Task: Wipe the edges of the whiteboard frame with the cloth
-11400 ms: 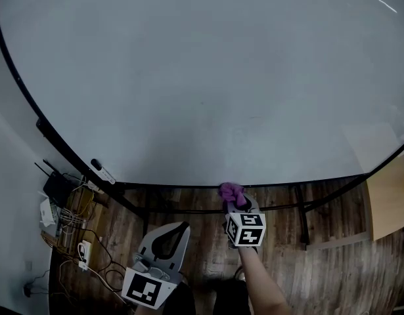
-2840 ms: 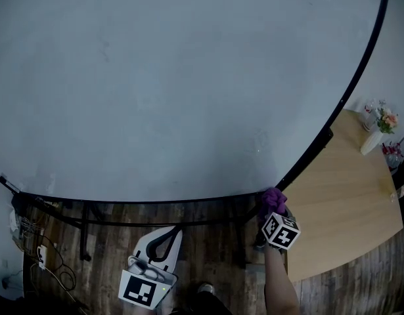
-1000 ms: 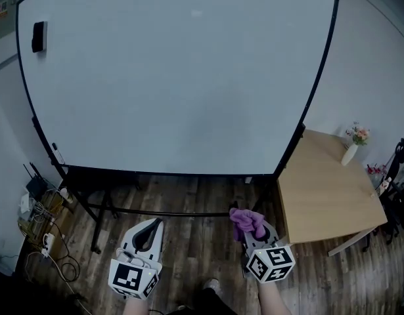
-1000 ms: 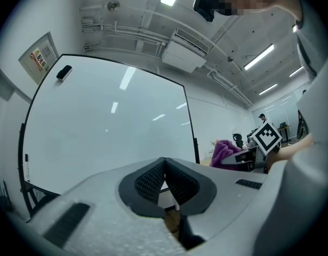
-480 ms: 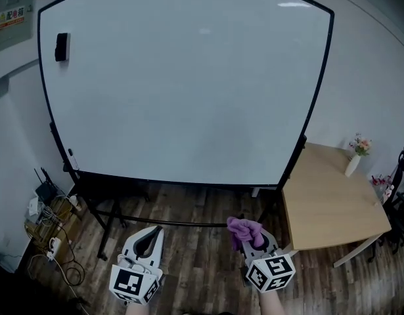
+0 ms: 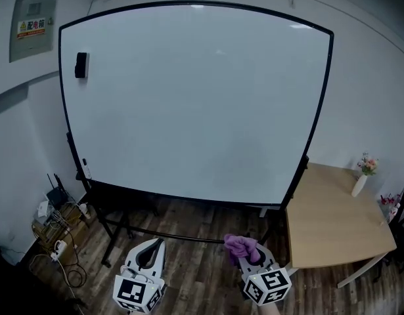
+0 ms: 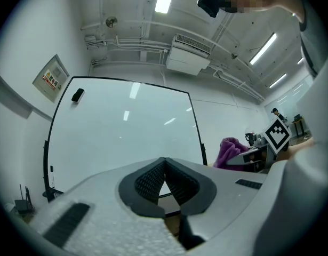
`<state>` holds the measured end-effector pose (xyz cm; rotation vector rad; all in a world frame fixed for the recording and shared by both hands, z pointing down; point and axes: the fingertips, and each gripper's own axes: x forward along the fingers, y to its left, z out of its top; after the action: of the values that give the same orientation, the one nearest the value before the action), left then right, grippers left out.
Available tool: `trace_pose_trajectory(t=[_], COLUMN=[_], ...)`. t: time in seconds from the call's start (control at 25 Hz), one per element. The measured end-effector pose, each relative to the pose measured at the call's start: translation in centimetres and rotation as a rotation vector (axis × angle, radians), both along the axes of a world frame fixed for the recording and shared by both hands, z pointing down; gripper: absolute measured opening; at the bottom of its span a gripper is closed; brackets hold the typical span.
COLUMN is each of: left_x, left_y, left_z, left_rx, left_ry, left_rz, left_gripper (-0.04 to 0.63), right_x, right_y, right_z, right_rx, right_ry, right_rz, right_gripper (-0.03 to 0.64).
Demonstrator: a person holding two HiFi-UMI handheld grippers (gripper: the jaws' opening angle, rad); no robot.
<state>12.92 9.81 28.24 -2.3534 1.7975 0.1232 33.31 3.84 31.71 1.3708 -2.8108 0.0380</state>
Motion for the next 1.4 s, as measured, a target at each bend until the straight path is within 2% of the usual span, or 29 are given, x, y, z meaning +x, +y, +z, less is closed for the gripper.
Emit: trace_pose_trajectory(t=[0.36, 0.76, 0.92, 1.4], left_x=[3.0, 7.0, 7.7, 10.3], left_y=[3.8, 7.8, 9.1, 12.4], left_z=[-1.4, -0.5, -0.6, 0.4], left_rx=[0.003, -0.006, 0.022, 0.006], left_ry=[0.004, -0.003, -0.014, -0.003], left_rz=[-0.097, -0.117, -0.131, -0.128], left_gripper=[0.017, 0.017, 0.017, 0.017], right_x=[2.7, 5.7, 6.5, 8.7], right_y=[2.5, 6.0, 7.5, 10.9], right_z=[-0.7, -0.9, -1.1, -0.2], right_rx=[0.018, 0.036, 0.041, 0.029], right_ry=[0.007, 0.002, 0.000, 0.002], right_rz=[-0.069, -0.127, -0.142, -0.156], right_gripper=[0.081, 0.081, 0.080, 0.080])
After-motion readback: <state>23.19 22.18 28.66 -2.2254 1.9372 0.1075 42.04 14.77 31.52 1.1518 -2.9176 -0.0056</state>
